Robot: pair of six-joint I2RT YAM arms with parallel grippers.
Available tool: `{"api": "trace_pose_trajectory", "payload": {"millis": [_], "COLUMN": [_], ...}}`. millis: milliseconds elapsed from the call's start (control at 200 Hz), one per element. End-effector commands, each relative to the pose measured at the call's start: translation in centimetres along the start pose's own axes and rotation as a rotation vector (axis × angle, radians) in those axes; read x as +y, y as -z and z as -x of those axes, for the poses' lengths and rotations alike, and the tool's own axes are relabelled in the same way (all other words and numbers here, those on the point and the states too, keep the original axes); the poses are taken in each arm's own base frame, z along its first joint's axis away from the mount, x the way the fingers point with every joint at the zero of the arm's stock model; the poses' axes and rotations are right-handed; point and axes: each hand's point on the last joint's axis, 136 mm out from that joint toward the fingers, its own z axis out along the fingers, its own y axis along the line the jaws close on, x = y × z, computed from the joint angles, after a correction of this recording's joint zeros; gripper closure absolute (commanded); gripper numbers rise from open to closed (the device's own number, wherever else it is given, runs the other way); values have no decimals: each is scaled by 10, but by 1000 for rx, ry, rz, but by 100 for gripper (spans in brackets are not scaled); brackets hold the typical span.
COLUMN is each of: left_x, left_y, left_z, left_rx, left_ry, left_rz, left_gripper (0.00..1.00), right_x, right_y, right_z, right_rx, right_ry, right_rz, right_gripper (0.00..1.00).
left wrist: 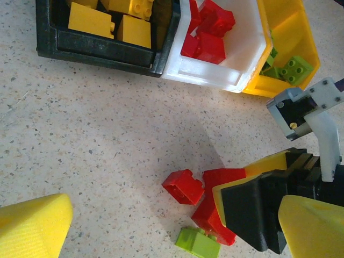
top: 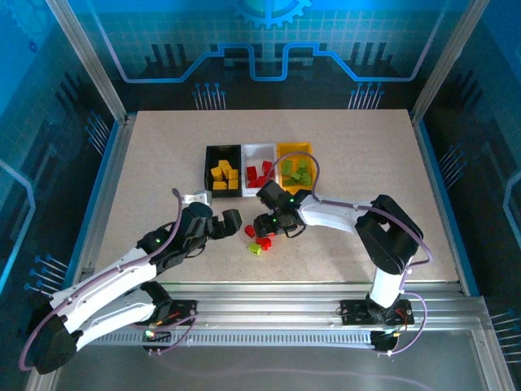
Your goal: Sort the legos into containers by color
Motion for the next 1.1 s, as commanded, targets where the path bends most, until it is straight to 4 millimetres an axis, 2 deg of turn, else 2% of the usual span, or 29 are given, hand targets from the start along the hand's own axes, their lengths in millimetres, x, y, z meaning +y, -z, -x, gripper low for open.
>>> {"api": "trace_pose_trajectory", "payload": {"millis": [0,235,370,460,550,655,750,915,1096], "left_x": [11,14,16,19,21,21,21,21,21], "left_y": [1,1,1,1,0,-2,-4,-5,-7], "left_z": [0,0,-2,-2,-4,-7,-11,-18,-24], "left_rx": [-10,-7,-2,2,7,14,31,64,94], "left_ry": [11,15,8,0,-2,2,5,2,-1], "left_rz": [42,50,60,73,77,71,69,66,57], "left_gripper": [1,1,1,1,1,1,1,1,1], "right_x": [-12,-27,-25,-20,-12,-12,-16,-30,-33], "right_y": [-4,2,25,52,78,92,88,63,39], "right_z": [-1,1,15,30,55,90,123,171,203], "right_rx": [6,-15,-83,-148,-217,-261,-274,-268,-248], "right_ry": [-26,-35,-3,17,30,8,-29,-65,-84], "right_rz": [-68,-99,-78,-52,-15,-9,-6,-58,-68], "right_gripper": [40,60,67,68,67,64,61,61,58]}}
